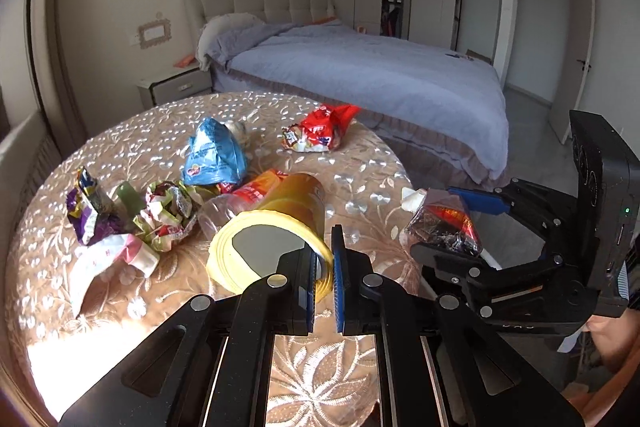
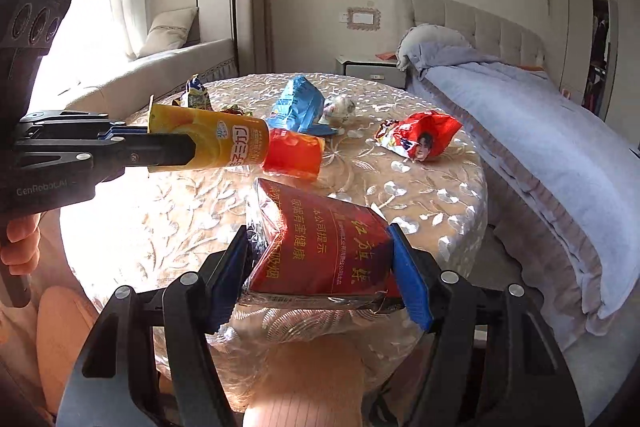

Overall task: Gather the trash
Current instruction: 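Carry both items to the white bin and open both tools to drop them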

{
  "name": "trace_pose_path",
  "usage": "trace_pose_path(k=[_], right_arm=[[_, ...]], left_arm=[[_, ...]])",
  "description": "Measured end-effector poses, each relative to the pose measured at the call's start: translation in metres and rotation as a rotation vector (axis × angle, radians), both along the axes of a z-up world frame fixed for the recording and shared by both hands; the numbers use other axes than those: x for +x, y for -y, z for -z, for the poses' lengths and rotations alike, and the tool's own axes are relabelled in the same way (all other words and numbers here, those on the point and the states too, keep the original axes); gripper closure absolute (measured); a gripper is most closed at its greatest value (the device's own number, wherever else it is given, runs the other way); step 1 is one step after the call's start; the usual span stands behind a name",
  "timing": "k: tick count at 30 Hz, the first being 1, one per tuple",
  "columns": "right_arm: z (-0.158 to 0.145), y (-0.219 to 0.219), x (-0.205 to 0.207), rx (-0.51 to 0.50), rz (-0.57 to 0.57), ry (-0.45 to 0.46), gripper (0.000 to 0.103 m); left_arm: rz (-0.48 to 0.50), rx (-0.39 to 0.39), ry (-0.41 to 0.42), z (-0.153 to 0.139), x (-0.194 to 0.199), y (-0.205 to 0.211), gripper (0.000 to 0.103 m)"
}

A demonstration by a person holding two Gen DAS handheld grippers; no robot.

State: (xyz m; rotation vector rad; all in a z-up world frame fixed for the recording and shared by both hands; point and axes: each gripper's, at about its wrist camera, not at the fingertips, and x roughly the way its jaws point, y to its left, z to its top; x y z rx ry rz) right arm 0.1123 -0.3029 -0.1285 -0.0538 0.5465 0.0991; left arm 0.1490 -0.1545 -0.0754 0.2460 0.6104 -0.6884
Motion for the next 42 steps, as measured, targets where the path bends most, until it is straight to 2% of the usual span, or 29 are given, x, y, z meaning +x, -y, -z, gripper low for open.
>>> trace_pose_path(k=[5, 9, 12, 17, 21, 25, 26, 27, 28, 29, 30, 31, 35, 42], right_arm=[[0.011, 0.056, -0.021, -0.028, 0.127, -0.017, 0.035], [0.034, 0.1, -0.031, -0.043, 0.202, -0.079, 0.035], [0.06, 0.13, -0.035, -0.055, 0.249, -0.149, 0.035], [0.112, 0.168, -0.032, -0.055, 0.255, -0.285, 0.035], [0.151, 0.185, -0.027, -0.081, 0.247, -0.381, 0.035], [0.175, 0.199, -0.031, -0.074, 0.247, -0.406, 0.034], [0.179, 0.203, -0.032, -0.075, 0.257, -0.407, 0.032], [0.183, 0.206, -0.033, -0.077, 0.269, -0.412, 0.017], [0.187, 0.21, -0.036, -0.085, 0.287, -0.41, 0.004], [0.191, 0.214, -0.038, -0.091, 0.301, -0.413, 0.005], [0.194, 0.218, -0.039, -0.085, 0.302, -0.429, 0.005], [0.197, 0.222, -0.041, -0.075, 0.302, -0.442, 0.005], [0.2, 0.229, -0.047, -0.081, 0.332, -0.453, 0.005], [0.182, 0.233, -0.056, -0.055, 0.361, -0.39, 0.005]], left_arm=[[0.106, 0.006, -0.017, 0.008, -0.011, 0.055, 0.097], [0.197, 0.031, -0.055, 0.029, -0.018, 0.107, 0.097], [0.266, 0.079, -0.07, 0.051, -0.025, 0.148, 0.097], [0.383, 0.193, -0.1, 0.097, -0.03, 0.216, 0.097], [0.439, 0.271, -0.16, 0.136, -0.021, 0.258, 0.097], [0.48, 0.304, -0.256, 0.167, -0.01, 0.286, 0.096], [0.488, 0.307, -0.285, 0.175, -0.007, 0.29, 0.094], [0.494, 0.304, -0.313, 0.181, -0.004, 0.293, 0.089], [0.504, 0.303, -0.353, 0.188, -0.001, 0.296, 0.054], [0.509, 0.307, -0.391, 0.196, 0.0, 0.298, 0.003], [0.512, 0.297, -0.392, 0.199, 0.0, 0.298, 0.007], [0.522, 0.293, -0.393, 0.201, -0.001, 0.298, 0.005], [0.525, 0.3, -0.382, 0.206, -0.008, 0.303, 0.005], [0.502, 0.278, -0.347, 0.189, -0.014, 0.297, 0.005]])
